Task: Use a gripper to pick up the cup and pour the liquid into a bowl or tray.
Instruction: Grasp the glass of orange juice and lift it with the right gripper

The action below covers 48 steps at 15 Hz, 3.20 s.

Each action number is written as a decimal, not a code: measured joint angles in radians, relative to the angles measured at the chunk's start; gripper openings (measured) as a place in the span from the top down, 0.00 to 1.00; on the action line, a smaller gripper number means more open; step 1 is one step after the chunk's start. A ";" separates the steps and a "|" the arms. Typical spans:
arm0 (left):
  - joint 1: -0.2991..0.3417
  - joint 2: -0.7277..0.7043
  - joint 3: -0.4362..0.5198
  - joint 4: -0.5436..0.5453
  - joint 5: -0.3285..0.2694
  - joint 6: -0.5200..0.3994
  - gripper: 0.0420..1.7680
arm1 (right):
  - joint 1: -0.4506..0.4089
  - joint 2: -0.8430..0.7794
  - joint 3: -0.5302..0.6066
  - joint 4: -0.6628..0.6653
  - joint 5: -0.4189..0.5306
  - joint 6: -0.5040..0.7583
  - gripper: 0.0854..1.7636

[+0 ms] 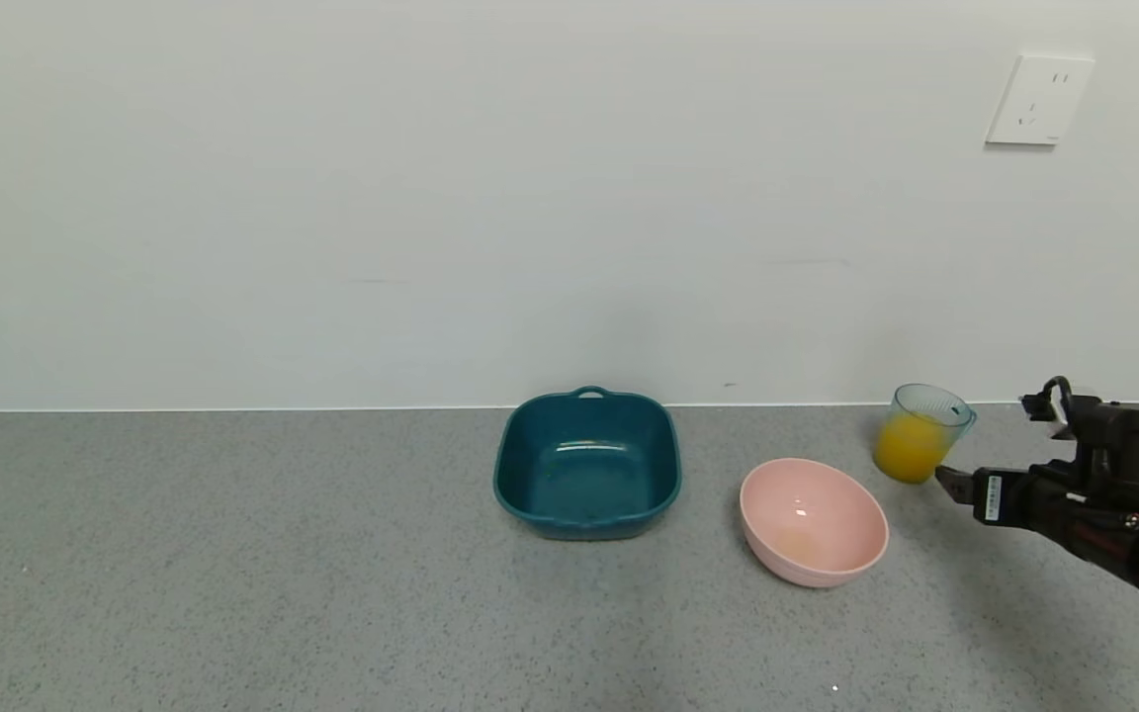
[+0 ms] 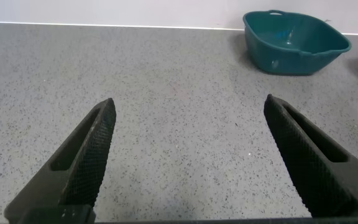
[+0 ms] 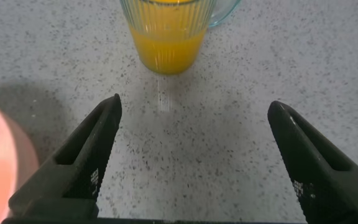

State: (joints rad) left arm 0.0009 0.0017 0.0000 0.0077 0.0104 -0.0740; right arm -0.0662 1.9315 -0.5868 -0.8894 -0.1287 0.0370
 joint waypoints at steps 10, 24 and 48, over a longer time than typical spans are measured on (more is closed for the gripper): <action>0.000 0.000 0.000 0.000 0.000 0.000 0.03 | 0.044 0.289 -0.097 -0.225 -0.059 0.035 0.03; 0.000 0.000 0.000 0.000 0.000 0.000 0.03 | 0.041 0.457 -0.279 -0.336 -0.070 0.033 0.03; 0.000 0.000 0.000 0.000 0.000 0.000 0.03 | 0.055 0.617 -0.544 -0.330 -0.129 0.033 0.03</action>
State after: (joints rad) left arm 0.0004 0.0017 0.0000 0.0072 0.0104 -0.0740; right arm -0.0109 2.5483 -1.1311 -1.2194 -0.2577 0.0700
